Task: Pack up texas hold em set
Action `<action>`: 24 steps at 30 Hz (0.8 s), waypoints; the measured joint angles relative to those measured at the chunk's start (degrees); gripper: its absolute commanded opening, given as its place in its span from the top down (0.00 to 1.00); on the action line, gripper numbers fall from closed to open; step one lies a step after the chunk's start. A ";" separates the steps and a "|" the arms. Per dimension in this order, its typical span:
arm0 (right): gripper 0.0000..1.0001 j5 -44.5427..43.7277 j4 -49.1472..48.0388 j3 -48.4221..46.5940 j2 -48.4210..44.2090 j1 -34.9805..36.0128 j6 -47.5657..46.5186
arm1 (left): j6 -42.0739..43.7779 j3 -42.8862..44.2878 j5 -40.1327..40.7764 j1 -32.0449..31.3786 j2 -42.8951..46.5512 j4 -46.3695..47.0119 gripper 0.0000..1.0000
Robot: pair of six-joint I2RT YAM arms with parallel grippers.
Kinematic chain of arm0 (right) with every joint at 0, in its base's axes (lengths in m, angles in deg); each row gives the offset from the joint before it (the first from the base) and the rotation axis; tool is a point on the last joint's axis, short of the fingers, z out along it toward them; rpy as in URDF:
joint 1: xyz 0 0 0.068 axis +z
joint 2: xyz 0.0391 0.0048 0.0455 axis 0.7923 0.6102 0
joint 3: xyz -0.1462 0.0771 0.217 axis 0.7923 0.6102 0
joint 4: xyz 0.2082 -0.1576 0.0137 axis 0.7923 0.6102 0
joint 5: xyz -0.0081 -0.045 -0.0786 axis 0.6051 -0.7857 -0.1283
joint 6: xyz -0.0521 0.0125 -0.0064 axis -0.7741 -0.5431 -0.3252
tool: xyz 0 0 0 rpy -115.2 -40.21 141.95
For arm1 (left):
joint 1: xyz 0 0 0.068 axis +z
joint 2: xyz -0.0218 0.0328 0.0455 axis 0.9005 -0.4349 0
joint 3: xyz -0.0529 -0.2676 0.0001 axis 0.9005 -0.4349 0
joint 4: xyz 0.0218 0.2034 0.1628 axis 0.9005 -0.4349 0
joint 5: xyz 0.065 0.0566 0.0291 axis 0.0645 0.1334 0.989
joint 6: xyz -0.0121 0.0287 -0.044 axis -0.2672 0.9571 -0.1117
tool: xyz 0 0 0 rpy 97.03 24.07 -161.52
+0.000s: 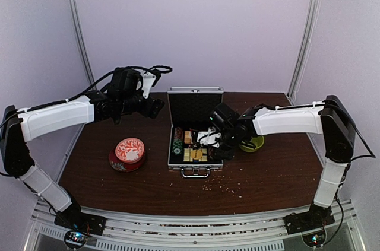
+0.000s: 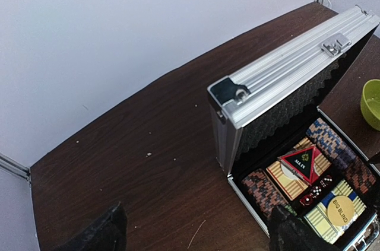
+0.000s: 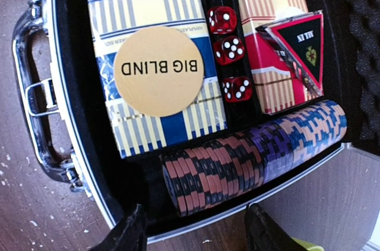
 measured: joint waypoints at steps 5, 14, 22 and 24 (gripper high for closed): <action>0.42 2.60 1.70 1.66 -6.62 -1.07 0.26 | 0.00 -0.02 0.46 0.00 0.13 0.46 0.16; 0.41 14.45 -0.26 14.19 -26.49 -13.35 3.39 | -3.04 1.11 1.22 4.63 1.38 1.07 0.26; 0.41 23.76 -4.98 21.97 -32.70 -20.33 6.51 | -9.81 13.38 -8.66 14.99 -5.01 0.63 0.42; 0.41 24.87 -6.10 21.97 -33.24 -20.35 7.02 | -10.19 18.51 -11.80 15.69 -10.03 0.61 0.43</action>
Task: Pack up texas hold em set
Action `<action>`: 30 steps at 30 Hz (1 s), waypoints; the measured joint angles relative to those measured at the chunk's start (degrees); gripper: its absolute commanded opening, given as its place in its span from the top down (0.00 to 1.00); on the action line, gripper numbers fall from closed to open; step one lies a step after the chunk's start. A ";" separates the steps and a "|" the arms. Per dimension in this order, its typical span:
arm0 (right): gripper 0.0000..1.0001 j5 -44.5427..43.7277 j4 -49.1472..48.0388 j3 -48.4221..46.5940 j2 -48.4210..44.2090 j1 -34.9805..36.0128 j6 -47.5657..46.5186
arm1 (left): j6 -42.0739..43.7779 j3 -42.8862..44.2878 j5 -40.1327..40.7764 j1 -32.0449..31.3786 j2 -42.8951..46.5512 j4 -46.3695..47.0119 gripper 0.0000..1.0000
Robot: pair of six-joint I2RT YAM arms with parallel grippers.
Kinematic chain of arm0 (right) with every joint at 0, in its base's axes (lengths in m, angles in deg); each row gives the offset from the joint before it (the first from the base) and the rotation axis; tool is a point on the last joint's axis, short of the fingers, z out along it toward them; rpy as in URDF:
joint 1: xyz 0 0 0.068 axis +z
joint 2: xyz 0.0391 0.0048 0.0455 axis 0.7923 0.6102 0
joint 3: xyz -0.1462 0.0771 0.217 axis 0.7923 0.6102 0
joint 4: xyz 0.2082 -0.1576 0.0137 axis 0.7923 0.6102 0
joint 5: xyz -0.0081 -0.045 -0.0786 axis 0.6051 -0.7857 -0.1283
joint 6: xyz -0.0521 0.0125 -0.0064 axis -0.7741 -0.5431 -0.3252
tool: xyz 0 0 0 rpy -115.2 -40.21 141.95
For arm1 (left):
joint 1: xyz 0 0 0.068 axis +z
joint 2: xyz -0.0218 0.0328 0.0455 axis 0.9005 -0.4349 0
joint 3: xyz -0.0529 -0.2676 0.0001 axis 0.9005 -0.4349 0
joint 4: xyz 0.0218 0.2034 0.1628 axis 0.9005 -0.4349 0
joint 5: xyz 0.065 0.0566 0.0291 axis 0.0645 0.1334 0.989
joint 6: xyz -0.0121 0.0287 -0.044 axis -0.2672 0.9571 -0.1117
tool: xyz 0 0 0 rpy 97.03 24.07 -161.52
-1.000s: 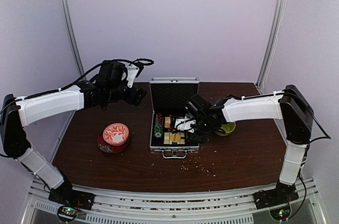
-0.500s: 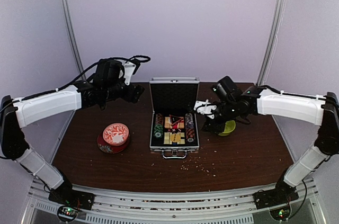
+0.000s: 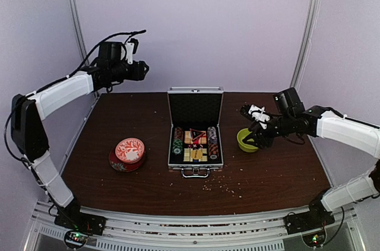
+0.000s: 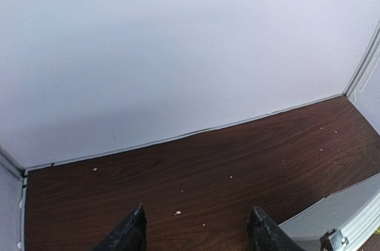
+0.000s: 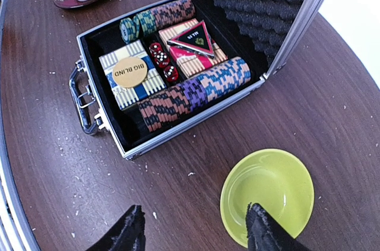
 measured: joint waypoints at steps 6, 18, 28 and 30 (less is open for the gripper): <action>0.41 0.04 -2.27 0.02 -1.31 -0.26 1.66 | -0.24 7.37 -7.04 -0.33 -11.93 0.57 0.42; 0.41 -1.38 -3.41 0.74 -2.43 -0.37 1.84 | 0.50 19.17 -23.50 -0.42 -24.79 -0.79 0.45; 0.41 -3.23 -3.48 0.74 -1.46 -0.44 1.84 | 4.17 18.73 -29.53 -3.63 -25.29 -2.38 0.48; 0.41 -3.39 -3.48 0.74 -1.07 -0.44 1.84 | 5.11 16.59 -29.57 -5.33 -24.50 -2.78 0.49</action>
